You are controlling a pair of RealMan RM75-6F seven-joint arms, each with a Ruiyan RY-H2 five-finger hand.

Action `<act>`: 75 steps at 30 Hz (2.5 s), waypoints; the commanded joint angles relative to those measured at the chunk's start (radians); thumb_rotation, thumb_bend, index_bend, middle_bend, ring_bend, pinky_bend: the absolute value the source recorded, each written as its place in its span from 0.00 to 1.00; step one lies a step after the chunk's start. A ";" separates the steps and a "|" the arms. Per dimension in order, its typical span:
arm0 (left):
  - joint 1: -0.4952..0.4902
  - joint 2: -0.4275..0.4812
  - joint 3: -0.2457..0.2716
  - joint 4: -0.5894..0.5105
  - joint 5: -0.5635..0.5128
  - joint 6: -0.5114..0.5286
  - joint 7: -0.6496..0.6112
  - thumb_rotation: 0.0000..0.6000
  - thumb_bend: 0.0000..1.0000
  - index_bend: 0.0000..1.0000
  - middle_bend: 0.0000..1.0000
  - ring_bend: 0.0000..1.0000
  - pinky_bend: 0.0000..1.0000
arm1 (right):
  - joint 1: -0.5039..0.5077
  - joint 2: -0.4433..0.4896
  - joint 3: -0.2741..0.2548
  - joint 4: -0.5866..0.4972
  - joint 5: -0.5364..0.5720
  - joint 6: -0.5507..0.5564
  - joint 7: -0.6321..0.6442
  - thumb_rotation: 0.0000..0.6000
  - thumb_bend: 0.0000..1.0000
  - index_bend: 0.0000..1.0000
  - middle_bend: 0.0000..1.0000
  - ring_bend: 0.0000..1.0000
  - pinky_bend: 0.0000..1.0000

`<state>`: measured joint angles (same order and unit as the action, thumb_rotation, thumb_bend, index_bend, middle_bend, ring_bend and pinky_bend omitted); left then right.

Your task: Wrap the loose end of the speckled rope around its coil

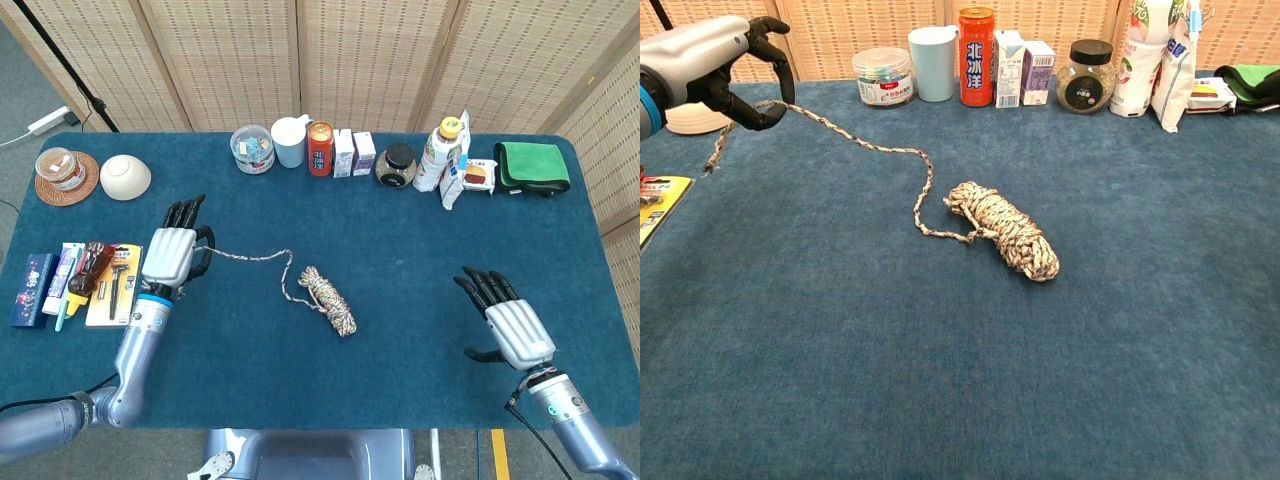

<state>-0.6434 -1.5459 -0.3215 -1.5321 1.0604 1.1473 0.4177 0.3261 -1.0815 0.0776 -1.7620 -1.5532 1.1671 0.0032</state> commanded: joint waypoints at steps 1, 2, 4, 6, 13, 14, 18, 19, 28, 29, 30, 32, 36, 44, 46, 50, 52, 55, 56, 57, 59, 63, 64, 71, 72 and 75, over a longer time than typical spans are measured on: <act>-0.007 0.034 -0.019 -0.045 -0.004 0.024 0.032 1.00 0.45 0.57 0.00 0.00 0.00 | 0.063 -0.014 0.009 -0.060 0.012 -0.093 -0.031 1.00 0.00 0.00 0.00 0.00 0.00; -0.009 0.041 -0.021 -0.057 -0.007 0.028 0.039 1.00 0.45 0.57 0.00 0.00 0.00 | 0.080 -0.016 0.013 -0.074 0.030 -0.124 -0.029 1.00 0.00 0.00 0.00 0.00 0.00; -0.011 0.050 -0.025 -0.072 -0.011 0.033 0.047 1.00 0.45 0.57 0.00 0.00 0.00 | 0.104 -0.021 0.020 -0.088 0.057 -0.164 -0.026 1.00 0.00 0.00 0.00 0.00 0.00; -0.013 0.060 -0.028 -0.089 -0.014 0.039 0.055 1.00 0.45 0.57 0.00 0.00 0.00 | 0.132 -0.036 0.034 -0.091 0.093 -0.203 -0.037 1.00 0.00 0.00 0.00 0.00 0.00; -0.020 0.095 -0.023 -0.151 -0.008 0.066 0.087 1.00 0.45 0.57 0.00 0.00 0.00 | 0.253 -0.168 0.104 -0.073 0.285 -0.287 -0.219 1.00 0.00 0.00 0.00 0.00 0.00; -0.021 0.097 -0.022 -0.153 -0.008 0.067 0.088 1.00 0.45 0.57 0.00 0.00 0.00 | 0.263 -0.176 0.107 -0.079 0.307 -0.291 -0.238 1.00 0.00 0.00 0.00 0.00 0.00; -0.027 0.102 -0.019 -0.154 -0.007 0.070 0.090 1.00 0.45 0.57 0.00 0.00 0.00 | 0.297 -0.205 0.110 -0.107 0.388 -0.298 -0.313 1.00 0.00 0.00 0.00 0.00 0.00; -0.028 0.102 -0.018 -0.153 -0.007 0.071 0.090 1.00 0.45 0.57 0.00 0.00 0.00 | 0.303 -0.210 0.110 -0.113 0.405 -0.299 -0.327 1.00 0.00 0.00 0.00 0.00 0.00; -0.038 0.103 -0.011 -0.152 -0.003 0.073 0.069 1.00 0.45 0.57 0.00 0.00 0.00 | 0.402 -0.374 0.115 -0.181 0.668 -0.177 -0.567 1.00 0.00 0.00 0.00 0.00 0.00; -0.038 0.104 -0.009 -0.154 -0.001 0.075 0.065 1.00 0.45 0.57 0.00 0.00 0.00 | 0.414 -0.395 0.118 -0.179 0.691 -0.159 -0.592 1.00 0.00 0.00 0.00 0.00 0.00; -0.037 0.105 -0.007 -0.156 0.001 0.078 0.062 1.00 0.45 0.57 0.00 0.00 0.00 | 0.425 -0.415 0.120 -0.176 0.713 -0.141 -0.616 1.00 0.00 0.00 0.00 0.00 0.00; -0.035 0.107 -0.004 -0.160 0.005 0.082 0.055 1.00 0.45 0.57 0.00 0.00 0.00 | 0.450 -0.465 0.128 -0.160 0.745 -0.098 -0.662 1.00 0.00 0.00 0.00 0.00 0.00; -0.032 0.112 0.002 -0.164 0.008 0.087 0.043 1.00 0.45 0.57 0.00 0.00 0.00 | 0.476 -0.550 0.140 -0.116 0.769 -0.033 -0.698 1.00 0.00 0.00 0.00 0.00 0.00; -0.030 0.123 0.004 -0.163 0.010 0.091 0.024 1.00 0.45 0.57 0.00 0.00 0.00 | 0.499 -0.678 0.168 -0.044 0.809 0.055 -0.723 1.00 0.00 0.00 0.00 0.00 0.00; -0.030 0.124 0.005 -0.161 0.011 0.091 0.017 1.00 0.45 0.57 0.00 0.00 0.00 | 0.506 -0.712 0.170 -0.014 0.809 0.072 -0.729 1.00 0.00 0.00 0.00 0.00 0.00; -0.029 0.123 0.010 -0.154 0.009 0.086 0.005 1.00 0.45 0.57 0.00 0.00 0.00 | 0.516 -0.756 0.165 0.057 0.783 0.085 -0.734 1.00 0.00 0.00 0.00 0.00 0.00; -0.029 0.122 0.013 -0.151 0.010 0.085 0.001 1.00 0.45 0.57 0.00 0.00 0.00 | 0.518 -0.769 0.161 0.087 0.775 0.085 -0.735 1.00 0.00 0.00 0.00 0.00 0.00; -0.028 0.123 0.014 -0.149 0.013 0.085 -0.008 1.00 0.45 0.57 0.00 0.00 0.00 | 0.518 -0.782 0.164 0.131 0.777 0.081 -0.734 1.00 0.00 0.00 0.00 0.00 0.00; -0.028 0.124 0.015 -0.149 0.015 0.086 -0.012 1.00 0.45 0.57 0.00 0.00 0.00 | 0.518 -0.785 0.164 0.152 0.778 0.081 -0.736 1.00 0.00 0.00 0.00 0.00 0.00; -0.027 0.125 0.015 -0.149 0.018 0.087 -0.015 1.00 0.45 0.57 0.00 0.00 0.00 | 0.517 -0.787 0.164 0.168 0.775 0.082 -0.737 1.00 0.00 0.00 0.00 0.00 0.00; -0.026 0.129 0.017 -0.150 0.023 0.090 -0.019 1.00 0.45 0.57 0.00 0.00 0.00 | 0.510 -0.790 0.164 0.209 0.770 0.080 -0.726 1.00 0.00 0.00 0.00 0.00 0.00; -0.025 0.132 0.018 -0.150 0.027 0.093 -0.021 1.00 0.45 0.57 0.00 0.00 0.00 | 0.500 -0.781 0.167 0.240 0.771 0.066 -0.712 1.00 0.00 0.00 0.00 0.00 0.00; -0.025 0.133 0.018 -0.151 0.027 0.093 -0.023 1.00 0.45 0.57 0.00 0.00 0.00 | 0.499 -0.778 0.166 0.248 0.768 0.066 -0.717 1.00 0.00 0.00 0.00 0.00 0.00; -0.027 0.134 0.018 -0.156 0.029 0.100 -0.014 1.00 0.45 0.57 0.00 0.00 0.00 | 0.499 -0.762 0.179 0.318 0.734 0.079 -0.736 1.00 0.00 0.00 0.00 0.00 0.00; -0.028 0.134 0.019 -0.157 0.028 0.100 -0.013 1.00 0.45 0.57 0.00 0.00 0.00 | 0.497 -0.757 0.183 0.322 0.733 0.078 -0.735 1.00 0.00 0.00 0.00 0.00 0.00; -0.030 0.132 0.019 -0.161 0.028 0.100 -0.014 1.00 0.45 0.57 0.00 0.00 0.00 | 0.490 -0.737 0.190 0.304 0.749 0.062 -0.737 1.00 0.00 0.00 0.00 0.00 0.00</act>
<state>-0.6735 -1.4136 -0.3028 -1.6934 1.0885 1.2468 0.4041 0.8197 -1.8260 0.2644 -1.4489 -0.8118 1.2363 -0.7320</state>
